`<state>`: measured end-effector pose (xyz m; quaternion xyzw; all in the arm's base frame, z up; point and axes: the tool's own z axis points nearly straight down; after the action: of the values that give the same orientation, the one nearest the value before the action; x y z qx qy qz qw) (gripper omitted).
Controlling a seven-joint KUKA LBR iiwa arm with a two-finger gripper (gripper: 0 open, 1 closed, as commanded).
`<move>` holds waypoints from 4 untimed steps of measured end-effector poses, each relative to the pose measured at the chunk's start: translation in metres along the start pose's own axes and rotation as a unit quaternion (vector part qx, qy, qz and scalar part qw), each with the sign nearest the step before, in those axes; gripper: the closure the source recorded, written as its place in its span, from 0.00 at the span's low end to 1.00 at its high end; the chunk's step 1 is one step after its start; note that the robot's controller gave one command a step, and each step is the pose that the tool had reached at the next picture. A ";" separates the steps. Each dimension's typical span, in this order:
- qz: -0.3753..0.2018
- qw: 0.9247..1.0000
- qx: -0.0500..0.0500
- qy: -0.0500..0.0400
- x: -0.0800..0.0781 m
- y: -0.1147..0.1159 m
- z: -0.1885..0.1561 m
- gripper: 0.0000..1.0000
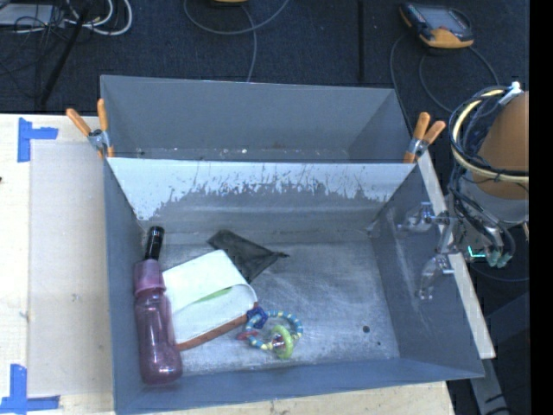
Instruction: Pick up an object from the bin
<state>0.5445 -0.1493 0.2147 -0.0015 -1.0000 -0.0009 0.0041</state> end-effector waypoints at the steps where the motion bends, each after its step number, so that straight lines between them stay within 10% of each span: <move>1: -0.002 1.000 0.001 -0.004 -0.002 0.001 -0.004 0.00; 2: -0.096 0.995 0.001 -0.003 0.038 0.034 0.017 1.00; 4: -0.175 0.985 0.002 -0.004 0.025 0.047 0.021 1.00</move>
Offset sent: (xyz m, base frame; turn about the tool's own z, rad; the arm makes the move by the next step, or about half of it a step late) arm -0.0376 0.0340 -0.0158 -0.1928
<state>0.5196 -0.1017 0.1936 0.1734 -0.9849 0.0004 -0.0001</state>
